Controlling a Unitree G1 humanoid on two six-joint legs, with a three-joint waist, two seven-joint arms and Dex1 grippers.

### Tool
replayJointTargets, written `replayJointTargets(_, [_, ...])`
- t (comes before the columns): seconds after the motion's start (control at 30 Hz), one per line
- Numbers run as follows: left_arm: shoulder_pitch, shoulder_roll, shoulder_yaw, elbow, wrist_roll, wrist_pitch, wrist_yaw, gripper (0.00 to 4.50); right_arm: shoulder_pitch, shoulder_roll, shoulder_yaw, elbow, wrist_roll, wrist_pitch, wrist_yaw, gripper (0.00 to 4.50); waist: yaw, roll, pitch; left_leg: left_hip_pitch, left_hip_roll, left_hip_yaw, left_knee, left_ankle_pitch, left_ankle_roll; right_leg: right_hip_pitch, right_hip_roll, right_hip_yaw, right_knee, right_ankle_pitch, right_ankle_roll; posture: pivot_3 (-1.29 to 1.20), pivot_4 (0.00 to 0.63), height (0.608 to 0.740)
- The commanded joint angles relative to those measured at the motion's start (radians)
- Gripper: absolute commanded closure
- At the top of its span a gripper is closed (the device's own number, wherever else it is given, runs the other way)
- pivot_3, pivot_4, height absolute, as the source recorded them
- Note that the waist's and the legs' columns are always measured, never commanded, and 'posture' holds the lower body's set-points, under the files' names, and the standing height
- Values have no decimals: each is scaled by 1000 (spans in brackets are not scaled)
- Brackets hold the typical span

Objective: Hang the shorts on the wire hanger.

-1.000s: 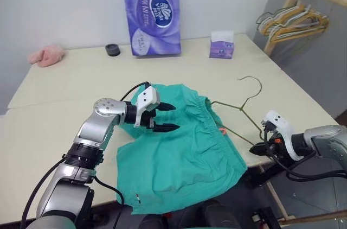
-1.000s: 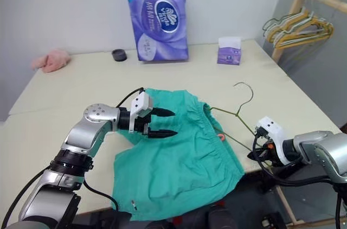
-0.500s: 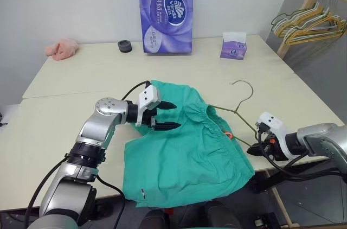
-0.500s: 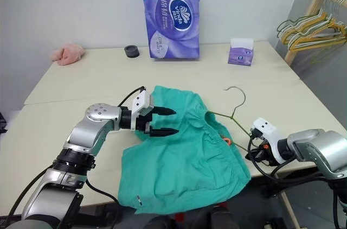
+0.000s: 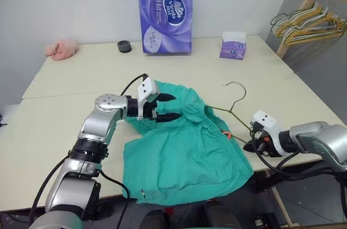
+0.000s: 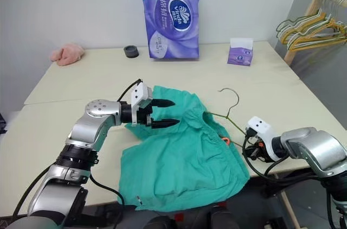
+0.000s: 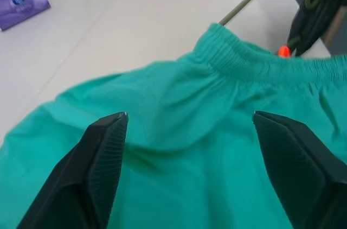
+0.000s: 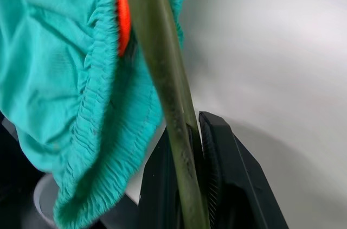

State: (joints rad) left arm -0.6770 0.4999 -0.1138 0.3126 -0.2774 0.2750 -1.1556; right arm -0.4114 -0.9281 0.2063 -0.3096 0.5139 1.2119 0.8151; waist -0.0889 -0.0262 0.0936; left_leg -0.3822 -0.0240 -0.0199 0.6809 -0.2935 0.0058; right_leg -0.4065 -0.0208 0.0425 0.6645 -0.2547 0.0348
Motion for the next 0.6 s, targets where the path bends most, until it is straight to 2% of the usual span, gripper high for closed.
replayJointTargets(0.03, [-63, 11, 53, -4, -35, -5, -6, 29, -36, 2, -54, -33, 4, -10, -12, 4500, 1, 0, 0, 0, 0, 0, 0, 0, 0, 0, 0, 0, 0, 0, 0, -159, 41, 740])
replayJointTargets(0.17, [-130, 33, 47, 51, 1, -96, -41, 29, -42, -1, -55, -73, 7, -13, -13, 4500, 1, 0, 0, 0, 0, 0, 0, 0, 0, 0, 0, 0, 0, 0, 0, -162, 38, 740])
replayJointTargets(0.37, [-181, 101, -50, 61, 47, -179, -255, 29, -31, -44, -6, -142, -32, -74, 10, 4500, -1, 1, -1, 0, 0, 0, -1, 0, 0, 0, 0, 0, 0, 0, 0, -172, 34, 740])
replayJointTargets(0.6, [-215, 68, -131, 100, 104, -302, -356, 29, -30, -67, 41, -205, -59, -123, 31, 4500, -2, 1, -1, 0, 0, 0, 0, 0, 0, 0, 0, 0, 0, 0, 0, -185, 32, 740])
